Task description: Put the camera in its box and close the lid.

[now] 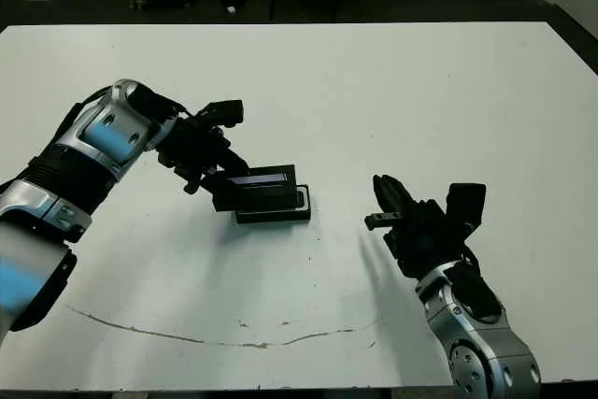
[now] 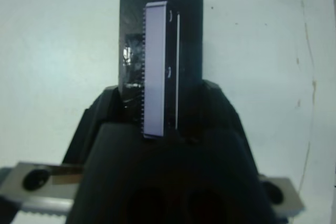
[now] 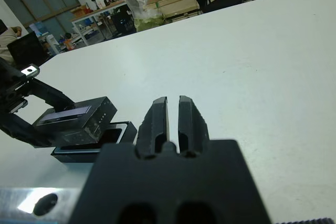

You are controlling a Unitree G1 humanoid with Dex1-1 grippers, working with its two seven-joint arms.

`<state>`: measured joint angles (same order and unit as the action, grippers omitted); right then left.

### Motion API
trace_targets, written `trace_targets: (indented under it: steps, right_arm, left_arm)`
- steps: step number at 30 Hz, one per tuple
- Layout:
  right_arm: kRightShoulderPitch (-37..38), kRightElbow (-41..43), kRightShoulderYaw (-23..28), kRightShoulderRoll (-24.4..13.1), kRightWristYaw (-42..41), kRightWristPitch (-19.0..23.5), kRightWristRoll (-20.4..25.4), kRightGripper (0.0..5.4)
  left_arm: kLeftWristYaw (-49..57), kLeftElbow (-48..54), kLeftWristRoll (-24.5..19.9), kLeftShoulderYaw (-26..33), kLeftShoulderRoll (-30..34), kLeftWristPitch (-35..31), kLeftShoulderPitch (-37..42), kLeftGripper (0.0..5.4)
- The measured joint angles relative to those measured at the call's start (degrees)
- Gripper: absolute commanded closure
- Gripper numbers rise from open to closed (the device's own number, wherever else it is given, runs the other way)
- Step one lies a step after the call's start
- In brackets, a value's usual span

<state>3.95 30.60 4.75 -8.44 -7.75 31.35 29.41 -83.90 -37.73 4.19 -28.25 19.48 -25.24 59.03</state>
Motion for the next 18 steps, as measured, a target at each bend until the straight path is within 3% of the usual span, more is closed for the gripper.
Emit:
trace_targets:
  steps: [18]
  right_arm:
    - [0.1, 0.1, -0.1, 0.0, 0.2, 0.0, -0.2, 5.4]
  left_arm:
    - [0.6, 0.6, -0.9, 0.5, -1.2, -0.2, -0.7, 3.19]
